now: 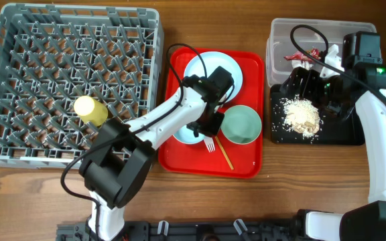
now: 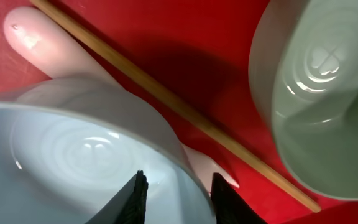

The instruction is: Sort waste into correct bins and load items into the dishwasher rack

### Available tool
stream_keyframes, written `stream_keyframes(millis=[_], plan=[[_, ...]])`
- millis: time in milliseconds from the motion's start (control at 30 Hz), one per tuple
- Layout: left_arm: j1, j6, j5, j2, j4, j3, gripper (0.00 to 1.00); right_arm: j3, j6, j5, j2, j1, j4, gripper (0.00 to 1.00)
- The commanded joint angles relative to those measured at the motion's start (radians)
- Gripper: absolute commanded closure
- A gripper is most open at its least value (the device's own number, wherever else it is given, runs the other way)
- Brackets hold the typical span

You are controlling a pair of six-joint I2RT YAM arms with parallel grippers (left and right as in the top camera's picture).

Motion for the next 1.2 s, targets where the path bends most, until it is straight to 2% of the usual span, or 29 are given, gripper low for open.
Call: stream_keyframes(millis=[0, 267, 467, 667, 900, 1067, 1167], plan=[[-0.013, -0.017, -0.017, 0.02, 0.014, -0.033, 0.71, 0.024, 0.008, -0.016, -0.016, -0.002, -0.002, 0.0], [-0.028, -0.017, -0.017, 0.027, 0.013, -0.034, 0.96, 0.024, 0.007, -0.016, -0.017, -0.002, -0.002, 0.0], [-0.031, -0.017, -0.018, 0.002, 0.013, -0.034, 0.96, 0.024, 0.006, -0.016, -0.016, -0.002, -0.002, 0.0], [0.0, -0.016, -0.021, -0.176, 0.01, -0.001, 0.96, 0.024, 0.005, -0.016, -0.016, -0.002, -0.003, 0.0], [0.174, 0.045, -0.016, -0.404, 0.035, 0.004, 0.96, 0.024, 0.006, -0.016, -0.016, -0.002, -0.003, 0.0], [0.326, 0.093, 0.171, -0.467, 0.066, 0.004, 0.96, 0.024, 0.006, -0.016, -0.016, -0.002, -0.003, 0.0], [0.323, 0.075, 0.171, -0.462, 0.046, 0.003, 0.96, 0.024, 0.006, -0.016, -0.016, -0.002, -0.004, 0.0]])
